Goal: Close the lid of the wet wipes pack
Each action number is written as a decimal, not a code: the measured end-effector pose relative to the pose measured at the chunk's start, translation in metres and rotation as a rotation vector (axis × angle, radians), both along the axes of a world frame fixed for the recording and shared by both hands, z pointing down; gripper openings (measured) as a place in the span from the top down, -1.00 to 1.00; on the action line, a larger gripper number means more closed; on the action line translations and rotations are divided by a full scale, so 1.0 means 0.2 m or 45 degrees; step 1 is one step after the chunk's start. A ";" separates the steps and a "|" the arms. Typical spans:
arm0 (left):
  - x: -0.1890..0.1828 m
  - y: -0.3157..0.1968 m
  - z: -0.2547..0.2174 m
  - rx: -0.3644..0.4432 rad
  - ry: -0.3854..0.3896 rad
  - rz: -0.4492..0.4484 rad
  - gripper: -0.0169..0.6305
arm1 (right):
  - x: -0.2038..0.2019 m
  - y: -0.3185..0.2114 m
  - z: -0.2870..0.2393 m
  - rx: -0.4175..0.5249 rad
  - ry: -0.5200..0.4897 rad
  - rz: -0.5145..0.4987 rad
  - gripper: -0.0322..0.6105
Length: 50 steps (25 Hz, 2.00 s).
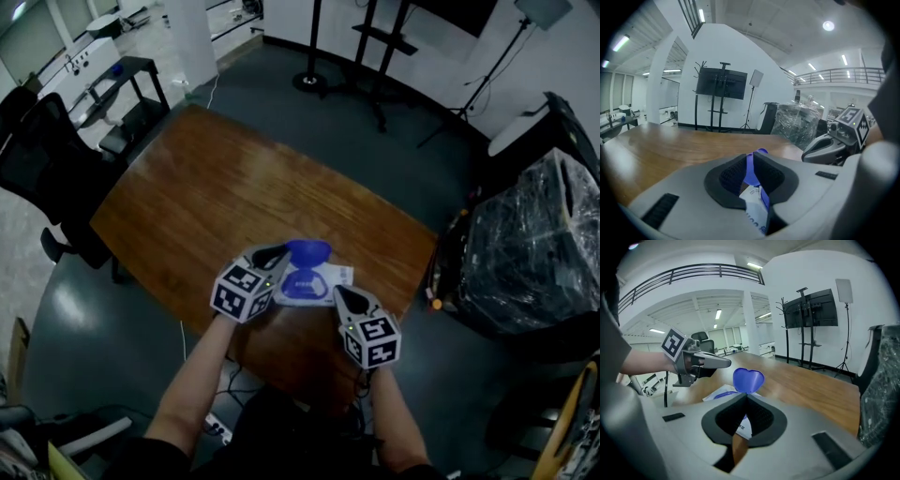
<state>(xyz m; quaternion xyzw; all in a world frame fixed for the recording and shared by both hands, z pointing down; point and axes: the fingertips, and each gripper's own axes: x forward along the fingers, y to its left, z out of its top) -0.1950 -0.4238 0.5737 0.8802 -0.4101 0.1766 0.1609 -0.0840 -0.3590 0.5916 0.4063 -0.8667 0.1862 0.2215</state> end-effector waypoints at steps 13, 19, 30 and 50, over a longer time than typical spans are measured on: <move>0.08 -0.12 0.14 -0.139 0.051 0.156 0.55 | 0.07 0.00 0.12 -0.078 0.048 0.069 0.87; 0.11 -0.01 0.06 -0.154 0.087 0.245 0.55 | 0.08 0.01 0.11 -0.089 0.044 0.060 0.87; 0.13 0.22 0.09 -0.244 0.125 0.306 0.55 | 0.07 0.00 0.12 -0.094 0.040 0.036 0.87; 0.14 0.32 0.34 -0.330 -0.091 0.249 0.68 | -0.06 0.03 0.14 -0.093 0.029 -0.020 0.87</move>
